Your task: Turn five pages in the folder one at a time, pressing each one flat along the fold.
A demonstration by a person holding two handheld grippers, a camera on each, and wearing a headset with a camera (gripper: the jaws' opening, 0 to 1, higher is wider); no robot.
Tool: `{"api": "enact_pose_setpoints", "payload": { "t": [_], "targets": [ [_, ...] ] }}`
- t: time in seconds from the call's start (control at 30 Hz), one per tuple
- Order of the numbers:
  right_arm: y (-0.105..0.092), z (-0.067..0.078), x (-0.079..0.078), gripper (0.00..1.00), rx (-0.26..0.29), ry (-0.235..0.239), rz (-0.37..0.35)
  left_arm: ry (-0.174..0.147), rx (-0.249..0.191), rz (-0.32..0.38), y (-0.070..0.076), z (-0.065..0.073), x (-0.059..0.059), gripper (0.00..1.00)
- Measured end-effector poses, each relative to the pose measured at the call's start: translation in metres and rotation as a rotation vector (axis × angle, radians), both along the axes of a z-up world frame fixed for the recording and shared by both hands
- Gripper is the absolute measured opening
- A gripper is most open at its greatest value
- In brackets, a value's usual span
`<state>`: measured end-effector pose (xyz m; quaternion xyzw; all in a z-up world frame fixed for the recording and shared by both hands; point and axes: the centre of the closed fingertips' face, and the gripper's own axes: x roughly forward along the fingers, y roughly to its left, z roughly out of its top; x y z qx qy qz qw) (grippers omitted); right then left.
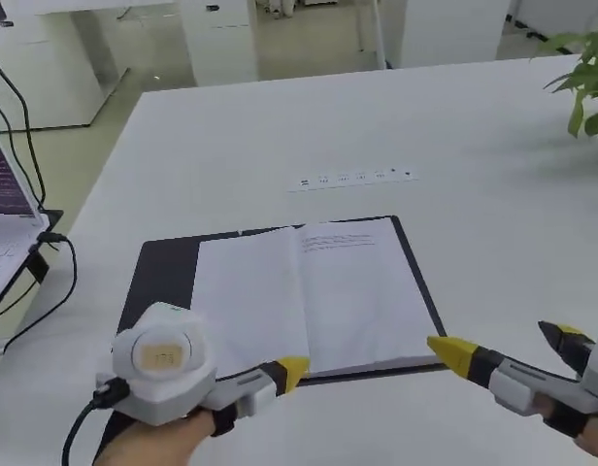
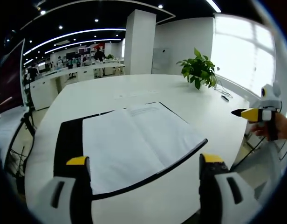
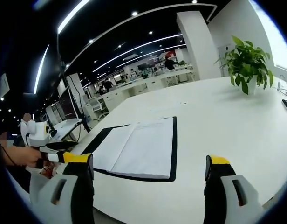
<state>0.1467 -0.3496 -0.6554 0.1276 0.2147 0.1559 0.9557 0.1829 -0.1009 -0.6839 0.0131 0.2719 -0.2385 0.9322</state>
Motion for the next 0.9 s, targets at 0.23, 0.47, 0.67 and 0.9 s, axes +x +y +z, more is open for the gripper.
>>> {"api": "enact_pose_setpoints", "payload": {
  "t": [0.23,0.47,0.67,0.9],
  "targets": [
    [-0.007,-0.002,-0.005,1.0,0.006,0.009,-0.025,0.009,0.006,-0.065,-0.033,-0.009,0.008,0.94],
    [-0.012,-0.005,-0.011,1.0,0.02,0.018,-0.052,0.032,0.018,-0.142,-0.068,-0.025,0.016,0.87],
    [-0.011,-0.006,-0.014,1.0,0.038,0.017,-0.077,0.03,0.034,-0.208,-0.102,-0.039,0.028,0.83],
    [-0.008,-0.009,-0.016,1.0,0.052,0.024,-0.089,0.028,0.026,-0.238,-0.139,-0.052,0.041,0.77]
  ]
}}
